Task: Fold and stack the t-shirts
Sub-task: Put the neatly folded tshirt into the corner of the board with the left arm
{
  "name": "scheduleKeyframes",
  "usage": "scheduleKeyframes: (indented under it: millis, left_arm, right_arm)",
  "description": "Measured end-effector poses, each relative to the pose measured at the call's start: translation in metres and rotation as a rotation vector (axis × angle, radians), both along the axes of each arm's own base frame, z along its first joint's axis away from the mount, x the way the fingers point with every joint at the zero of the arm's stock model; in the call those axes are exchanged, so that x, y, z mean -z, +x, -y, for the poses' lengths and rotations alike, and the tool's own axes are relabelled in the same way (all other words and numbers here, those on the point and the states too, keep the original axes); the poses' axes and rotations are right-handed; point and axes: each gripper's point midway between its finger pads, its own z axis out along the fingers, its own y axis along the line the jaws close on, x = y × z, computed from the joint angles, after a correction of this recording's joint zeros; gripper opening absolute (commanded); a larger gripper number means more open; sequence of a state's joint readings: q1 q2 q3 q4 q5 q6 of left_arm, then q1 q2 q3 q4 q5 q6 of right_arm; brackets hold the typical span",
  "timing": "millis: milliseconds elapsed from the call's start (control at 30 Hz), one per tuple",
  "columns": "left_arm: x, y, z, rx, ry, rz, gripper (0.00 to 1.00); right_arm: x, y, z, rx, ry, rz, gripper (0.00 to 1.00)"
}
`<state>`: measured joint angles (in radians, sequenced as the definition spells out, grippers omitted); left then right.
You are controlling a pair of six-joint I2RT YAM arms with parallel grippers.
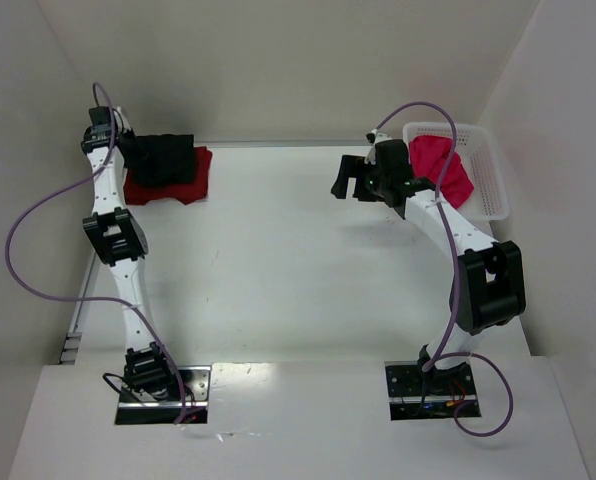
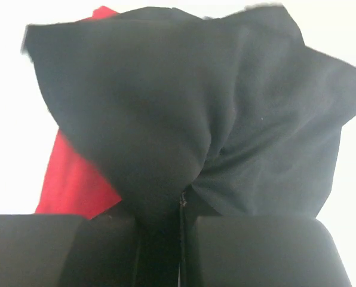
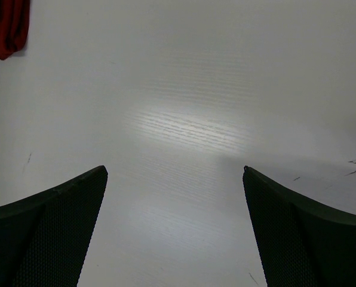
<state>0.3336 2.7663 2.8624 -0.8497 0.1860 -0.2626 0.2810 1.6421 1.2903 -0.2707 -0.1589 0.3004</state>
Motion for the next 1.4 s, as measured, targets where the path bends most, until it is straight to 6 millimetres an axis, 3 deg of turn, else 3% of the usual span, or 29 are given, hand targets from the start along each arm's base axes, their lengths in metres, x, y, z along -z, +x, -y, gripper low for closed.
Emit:
scheduleKeyframes:
  millis: [167,267,400,433,467,667,833,1033,1200,1300,1400]
  left_arm:
    - [-0.037,0.006,-0.017,-0.107,0.109,0.058,0.0]
    - [-0.049,0.007,-0.027,-0.155,0.153,0.083,0.09]
    - [-0.044,0.0,-0.037,-0.201,0.185,0.048,0.45]
    - [-0.041,-0.001,-0.038,-0.207,0.191,0.039,0.67]
    - [-0.039,-0.002,-0.04,-0.214,0.199,0.03,0.8]
    - [-0.035,-0.01,-0.047,-0.272,0.212,-0.001,1.0]
    - [-0.044,-0.016,-0.054,-0.311,0.245,-0.004,1.0]
    - [-0.076,-0.014,-0.047,-0.298,0.269,0.047,1.0]
    - [-0.129,-0.017,0.003,-0.196,0.279,0.104,1.0]
    - [-0.172,-0.031,0.041,-0.127,0.298,0.131,1.0]
    - [-0.218,-0.061,0.074,-0.071,0.312,0.156,1.0]
  right_arm:
    - [0.0,0.0,-0.001,-0.003,0.004,-0.001,1.0]
    - [0.0,-0.001,-0.001,-0.004,0.005,-0.002,1.0]
    - [0.0,-0.001,-0.001,-0.005,0.004,-0.001,1.0]
    - [0.0,0.0,-0.001,-0.004,0.005,-0.001,1.0]
    - [0.0,-0.001,-0.001,-0.004,0.005,-0.002,1.0]
    - [0.0,-0.001,-0.001,-0.004,0.005,-0.002,1.0]
    - [0.0,-0.001,-0.001,-0.002,0.008,-0.003,1.0]
    - [-0.001,-0.002,-0.003,-0.011,0.018,-0.006,1.0]
    - [-0.016,0.004,-0.013,-0.041,0.055,0.015,1.0]
    - [-0.05,0.026,-0.023,-0.057,0.087,0.089,1.0]
    - [-0.085,0.053,-0.037,-0.079,0.119,0.183,1.0]
